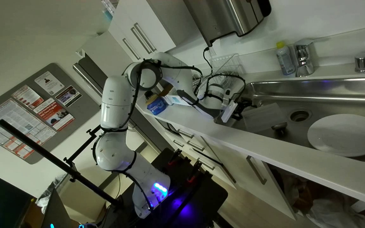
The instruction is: Move the container from the dish rack to the sink
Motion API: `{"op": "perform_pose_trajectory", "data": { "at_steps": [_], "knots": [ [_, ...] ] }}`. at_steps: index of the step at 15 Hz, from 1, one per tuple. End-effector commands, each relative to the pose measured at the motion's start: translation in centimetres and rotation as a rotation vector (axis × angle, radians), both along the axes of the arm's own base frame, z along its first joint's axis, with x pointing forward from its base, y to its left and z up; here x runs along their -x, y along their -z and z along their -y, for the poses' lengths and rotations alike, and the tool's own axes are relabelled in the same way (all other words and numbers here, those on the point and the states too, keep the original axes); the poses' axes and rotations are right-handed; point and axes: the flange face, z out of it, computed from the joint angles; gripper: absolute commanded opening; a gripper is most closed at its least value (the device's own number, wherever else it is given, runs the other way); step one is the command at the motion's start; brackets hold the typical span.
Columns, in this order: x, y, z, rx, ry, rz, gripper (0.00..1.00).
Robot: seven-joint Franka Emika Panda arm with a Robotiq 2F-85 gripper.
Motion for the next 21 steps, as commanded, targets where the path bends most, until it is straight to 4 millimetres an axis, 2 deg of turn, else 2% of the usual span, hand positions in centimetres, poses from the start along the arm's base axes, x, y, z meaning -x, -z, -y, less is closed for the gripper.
{"op": "perform_pose_trajectory", "data": {
  "at_steps": [1,6,11,14,21],
  "knots": [
    [-0.3,-1.1,0.6,-0.113,0.027,-0.051,1.0],
    [-0.5,-2.2,1.1,-0.253,0.074,-0.103,1.0],
    [0.4,-5.7,0.6,-0.301,0.096,-0.15,1.0],
    [1.8,-9.8,-0.6,-0.274,0.1,-0.153,1.0],
    [5.4,-22.0,-3.4,-0.153,0.117,0.077,1.0]
  ]
}}
